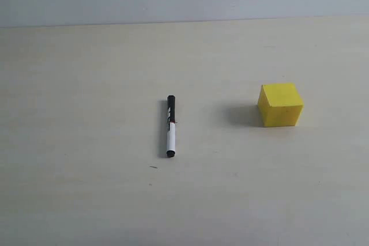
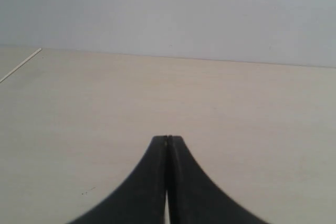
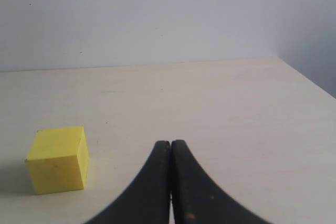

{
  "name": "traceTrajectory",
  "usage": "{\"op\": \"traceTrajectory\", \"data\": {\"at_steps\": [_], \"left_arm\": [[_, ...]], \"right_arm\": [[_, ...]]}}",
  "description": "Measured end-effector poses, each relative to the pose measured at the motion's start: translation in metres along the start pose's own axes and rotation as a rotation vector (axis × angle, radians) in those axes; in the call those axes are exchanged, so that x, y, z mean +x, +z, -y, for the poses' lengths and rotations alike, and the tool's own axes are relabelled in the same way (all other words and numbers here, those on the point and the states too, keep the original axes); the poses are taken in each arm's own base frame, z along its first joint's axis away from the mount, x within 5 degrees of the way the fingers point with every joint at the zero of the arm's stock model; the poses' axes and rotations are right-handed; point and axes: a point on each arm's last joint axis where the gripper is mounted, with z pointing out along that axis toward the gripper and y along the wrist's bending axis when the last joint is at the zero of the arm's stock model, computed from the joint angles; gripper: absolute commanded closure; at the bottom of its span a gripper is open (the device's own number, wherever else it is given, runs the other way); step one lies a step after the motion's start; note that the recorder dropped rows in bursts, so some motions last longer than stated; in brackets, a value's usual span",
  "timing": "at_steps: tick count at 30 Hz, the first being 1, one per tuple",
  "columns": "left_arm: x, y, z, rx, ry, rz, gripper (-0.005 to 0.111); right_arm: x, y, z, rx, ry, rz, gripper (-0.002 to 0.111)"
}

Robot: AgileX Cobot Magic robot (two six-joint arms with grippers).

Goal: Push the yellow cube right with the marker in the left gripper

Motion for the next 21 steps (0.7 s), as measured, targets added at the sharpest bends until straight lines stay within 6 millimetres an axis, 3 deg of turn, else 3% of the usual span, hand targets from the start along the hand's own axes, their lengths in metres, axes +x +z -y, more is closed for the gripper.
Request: {"op": "traceTrajectory", "data": {"at_steps": [21], "left_arm": [[0.0076,-0.0003,-0.0021,-0.023,-0.011,-0.083,0.107]], "right_arm": [[0.0000,0.0000,0.0000,0.000,0.000,0.000,0.108]]}}
